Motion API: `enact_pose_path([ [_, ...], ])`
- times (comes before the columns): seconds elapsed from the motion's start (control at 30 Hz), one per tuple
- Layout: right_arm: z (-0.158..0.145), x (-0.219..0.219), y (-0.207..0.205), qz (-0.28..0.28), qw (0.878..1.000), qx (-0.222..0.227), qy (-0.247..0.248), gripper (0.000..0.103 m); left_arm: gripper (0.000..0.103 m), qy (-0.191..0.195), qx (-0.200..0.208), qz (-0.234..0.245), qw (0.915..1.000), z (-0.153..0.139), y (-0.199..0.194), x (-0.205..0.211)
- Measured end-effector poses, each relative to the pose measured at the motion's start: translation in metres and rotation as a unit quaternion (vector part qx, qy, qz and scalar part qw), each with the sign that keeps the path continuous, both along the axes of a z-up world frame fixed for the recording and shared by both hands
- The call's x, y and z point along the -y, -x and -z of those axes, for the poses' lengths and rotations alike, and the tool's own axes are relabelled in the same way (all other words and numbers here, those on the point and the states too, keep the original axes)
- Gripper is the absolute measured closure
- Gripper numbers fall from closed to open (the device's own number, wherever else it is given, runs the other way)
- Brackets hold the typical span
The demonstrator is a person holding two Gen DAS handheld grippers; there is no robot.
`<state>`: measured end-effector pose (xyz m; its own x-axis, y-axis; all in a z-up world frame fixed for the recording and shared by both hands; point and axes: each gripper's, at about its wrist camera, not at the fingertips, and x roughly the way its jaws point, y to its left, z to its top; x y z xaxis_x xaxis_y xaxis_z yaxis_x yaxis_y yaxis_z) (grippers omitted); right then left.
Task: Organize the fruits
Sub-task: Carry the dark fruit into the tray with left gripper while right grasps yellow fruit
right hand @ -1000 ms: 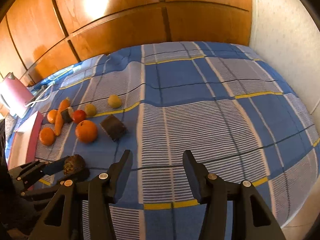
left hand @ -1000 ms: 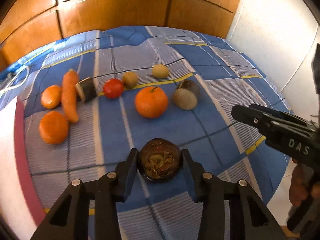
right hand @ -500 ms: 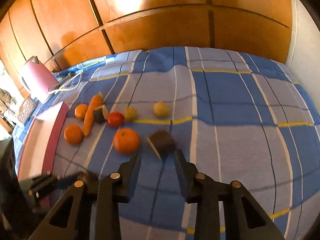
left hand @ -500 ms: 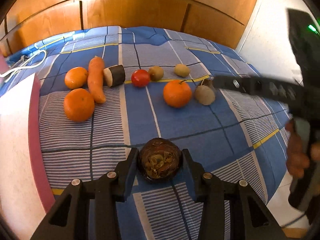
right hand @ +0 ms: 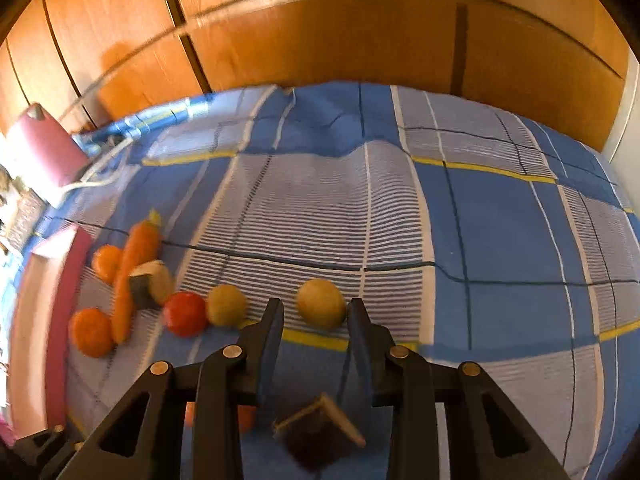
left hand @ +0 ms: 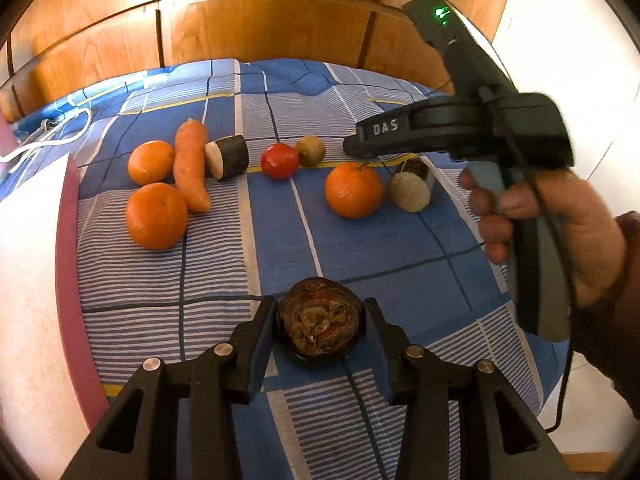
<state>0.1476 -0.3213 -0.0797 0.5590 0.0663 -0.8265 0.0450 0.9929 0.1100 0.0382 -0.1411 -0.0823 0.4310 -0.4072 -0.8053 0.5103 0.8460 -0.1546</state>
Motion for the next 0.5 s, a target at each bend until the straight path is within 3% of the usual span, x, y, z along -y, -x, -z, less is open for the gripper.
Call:
enact_pose_path([
  [0.17, 0.002, 0.002, 0.000, -0.006, 1.000, 0.007, -0.002, 0.076, 0.060, 0.025, 0.004, -0.024, 0.9994, -0.024, -0.005, -0.019],
  [0.33, 0.003, 0.007, -0.003, 0.001, 1.000, 0.002, -0.020, 0.076, 0.060, 0.064, 0.031, -0.101, 0.9924, -0.060, -0.016, -0.075],
  [0.5, 0.002, -0.005, -0.004, -0.004, 1.000, -0.001, 0.018, 0.076, 0.060, 0.027, 0.027, -0.213, 0.9764, -0.057, -0.041, -0.142],
])
